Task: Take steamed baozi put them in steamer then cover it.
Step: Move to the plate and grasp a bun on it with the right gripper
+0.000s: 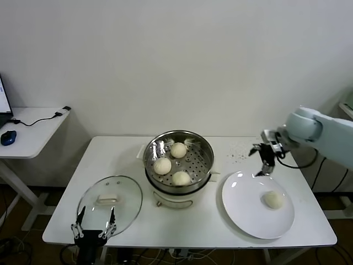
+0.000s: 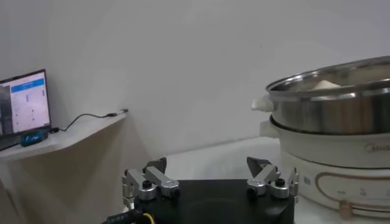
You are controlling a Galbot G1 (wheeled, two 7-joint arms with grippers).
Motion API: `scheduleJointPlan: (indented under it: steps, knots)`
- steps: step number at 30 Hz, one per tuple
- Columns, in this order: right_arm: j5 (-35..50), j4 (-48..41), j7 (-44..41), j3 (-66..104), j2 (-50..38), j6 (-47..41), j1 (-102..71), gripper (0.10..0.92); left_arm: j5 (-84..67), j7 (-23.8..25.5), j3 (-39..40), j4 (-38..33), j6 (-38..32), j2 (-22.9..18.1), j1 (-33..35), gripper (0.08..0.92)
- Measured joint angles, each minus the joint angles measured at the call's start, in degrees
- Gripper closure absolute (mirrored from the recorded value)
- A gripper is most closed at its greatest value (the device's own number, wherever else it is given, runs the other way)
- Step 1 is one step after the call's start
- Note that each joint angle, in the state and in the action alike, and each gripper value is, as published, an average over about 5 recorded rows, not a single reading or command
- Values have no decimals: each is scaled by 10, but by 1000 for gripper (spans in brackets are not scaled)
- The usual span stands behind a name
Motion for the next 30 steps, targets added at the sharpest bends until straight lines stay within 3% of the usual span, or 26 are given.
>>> scheduleJointPlan:
  steps: [14,30]
  knots:
    - [-97,-66,-18,148,-22,5,-199,203,7,-2,0,2,-1,-3,5,177]
    - [-142,-137,-19,198,30,16,-260,203,12,-4,0,8,0,-7,4,177]
